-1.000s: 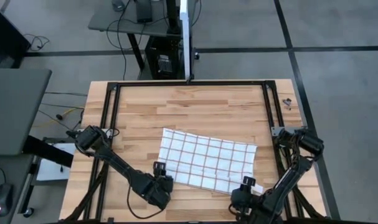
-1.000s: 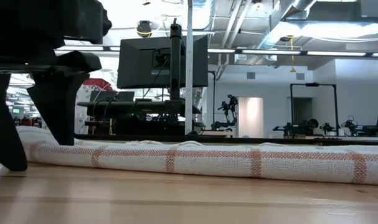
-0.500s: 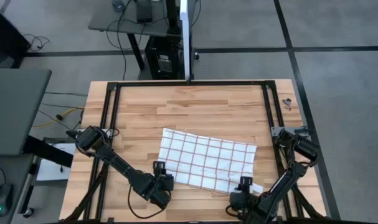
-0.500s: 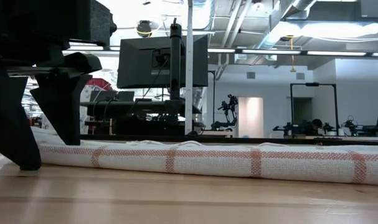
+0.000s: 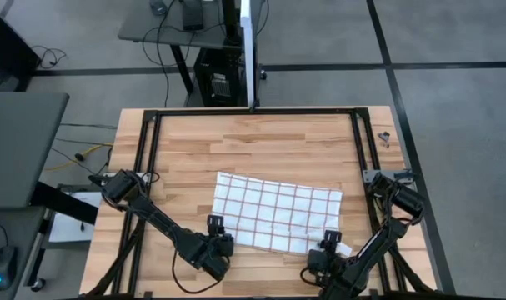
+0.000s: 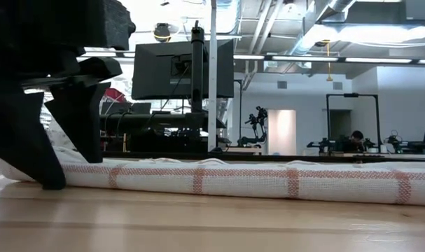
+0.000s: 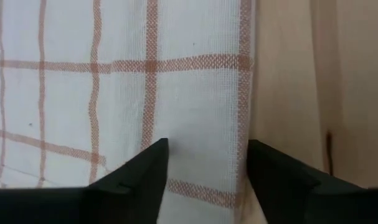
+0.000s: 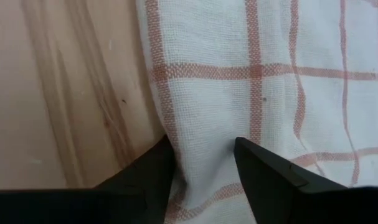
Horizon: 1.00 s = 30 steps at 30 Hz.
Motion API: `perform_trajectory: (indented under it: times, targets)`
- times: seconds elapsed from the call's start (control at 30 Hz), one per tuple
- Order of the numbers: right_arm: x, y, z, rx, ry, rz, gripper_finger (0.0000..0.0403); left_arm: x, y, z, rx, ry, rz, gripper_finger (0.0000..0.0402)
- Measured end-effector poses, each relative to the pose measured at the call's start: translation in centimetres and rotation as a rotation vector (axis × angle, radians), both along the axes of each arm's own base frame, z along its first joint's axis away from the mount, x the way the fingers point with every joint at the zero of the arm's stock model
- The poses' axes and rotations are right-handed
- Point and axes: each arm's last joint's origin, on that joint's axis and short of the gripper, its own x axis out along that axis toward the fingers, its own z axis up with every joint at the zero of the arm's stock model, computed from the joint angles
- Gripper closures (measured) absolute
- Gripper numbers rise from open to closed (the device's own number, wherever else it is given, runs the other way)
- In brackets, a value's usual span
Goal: Roll towel
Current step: Fold the white towel
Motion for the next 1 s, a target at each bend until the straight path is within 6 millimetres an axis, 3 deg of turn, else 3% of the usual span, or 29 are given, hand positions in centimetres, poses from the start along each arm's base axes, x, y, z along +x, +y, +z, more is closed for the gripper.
perform_trajectory:
  times: [0.23,0.47,0.8,1.0]
  targets:
    - [-0.1,0.3,-0.7,0.069,-0.008,0.011,0.0386,0.1,0.0,-1.0,0.009,-0.001,0.039,0.0387]
    - [-0.7,1.1,1.0,0.173,-0.063,-0.016,0.0399,-0.3,0.0,0.6,-0.197,0.043,0.147,0.04]
    - [-0.6,5.1,2.6,0.579,-0.141,0.064,0.0401,-1.1,-1.6,3.4,-0.657,0.229,0.186,0.0401]
    - [-0.7,5.1,3.6,0.628,-0.141,0.04,0.0402,-1.1,-1.2,5.0,-0.768,0.269,0.138,0.0401]
